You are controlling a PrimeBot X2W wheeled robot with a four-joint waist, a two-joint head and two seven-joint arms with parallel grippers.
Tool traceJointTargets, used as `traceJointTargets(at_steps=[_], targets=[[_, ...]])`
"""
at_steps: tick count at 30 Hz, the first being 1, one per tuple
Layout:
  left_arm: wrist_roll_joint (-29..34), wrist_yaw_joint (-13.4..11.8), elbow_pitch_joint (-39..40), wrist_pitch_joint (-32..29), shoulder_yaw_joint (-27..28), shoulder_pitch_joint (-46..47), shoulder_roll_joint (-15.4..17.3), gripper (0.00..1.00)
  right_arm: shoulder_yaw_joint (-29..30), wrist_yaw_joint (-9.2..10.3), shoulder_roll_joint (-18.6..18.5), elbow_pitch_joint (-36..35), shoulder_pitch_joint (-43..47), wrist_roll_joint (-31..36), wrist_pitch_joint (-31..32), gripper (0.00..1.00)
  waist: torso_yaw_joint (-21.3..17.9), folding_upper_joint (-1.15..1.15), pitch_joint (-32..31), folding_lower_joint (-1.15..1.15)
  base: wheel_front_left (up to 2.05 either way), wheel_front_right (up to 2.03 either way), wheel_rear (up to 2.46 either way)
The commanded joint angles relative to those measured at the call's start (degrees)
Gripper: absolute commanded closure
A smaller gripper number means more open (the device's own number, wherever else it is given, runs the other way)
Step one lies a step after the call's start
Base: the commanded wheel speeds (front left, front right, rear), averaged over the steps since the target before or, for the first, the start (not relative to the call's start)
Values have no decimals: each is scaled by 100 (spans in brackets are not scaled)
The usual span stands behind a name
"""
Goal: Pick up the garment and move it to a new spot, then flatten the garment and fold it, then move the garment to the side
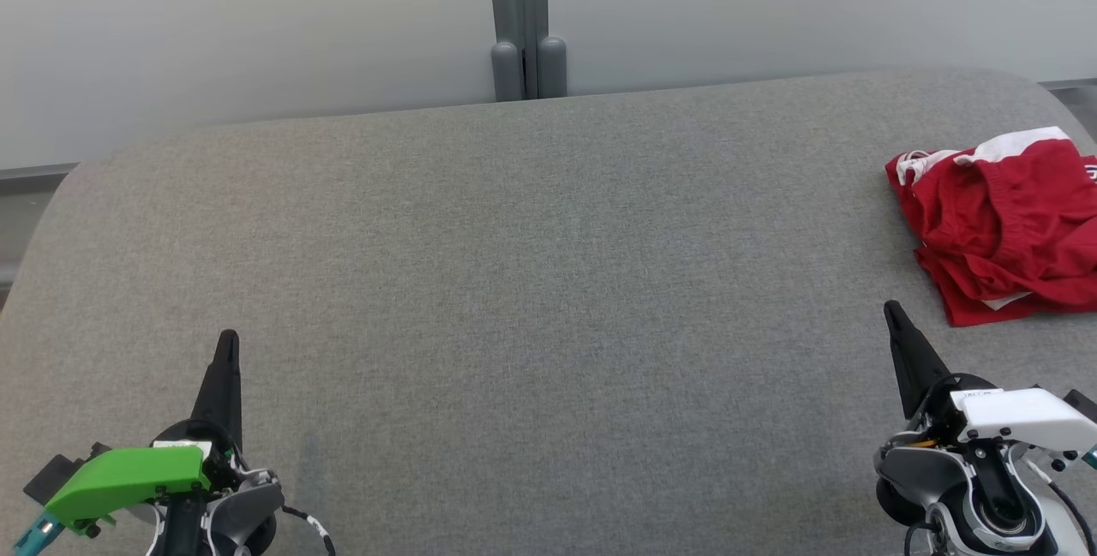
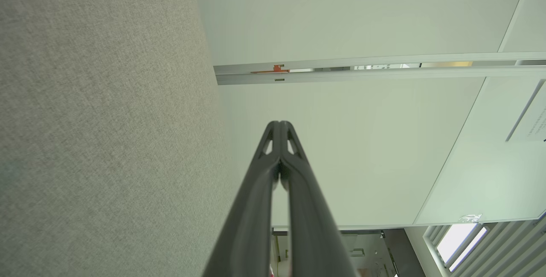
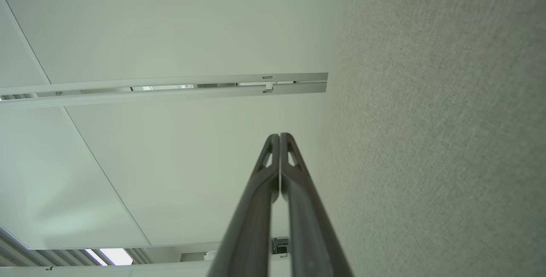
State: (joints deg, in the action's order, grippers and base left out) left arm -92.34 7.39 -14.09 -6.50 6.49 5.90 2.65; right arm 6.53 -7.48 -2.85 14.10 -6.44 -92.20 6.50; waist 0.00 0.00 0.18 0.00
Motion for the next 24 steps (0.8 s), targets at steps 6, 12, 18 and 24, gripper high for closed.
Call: traceJointTargets(at_steps=[6,12,18,24], targets=[[-16,23,11,-27,17,61,42,100,13,-2,-2,-30,51,-38,25,100,0,0,0,0,0,0,0],[-16,23,11,-27,17,61,42,100,12,-2,-2,-30,51,-38,25,100,0,0,0,0,0,0,0],[-16,23,11,-27,17,61,42,100,12,-2,-2,-30,51,-38,25,100,0,0,0,0,0,0,0],[-16,23,12,-26,17,61,42,100,12,-2,-1,-30,51,-39,25,100,0,0,0,0,0,0,0]])
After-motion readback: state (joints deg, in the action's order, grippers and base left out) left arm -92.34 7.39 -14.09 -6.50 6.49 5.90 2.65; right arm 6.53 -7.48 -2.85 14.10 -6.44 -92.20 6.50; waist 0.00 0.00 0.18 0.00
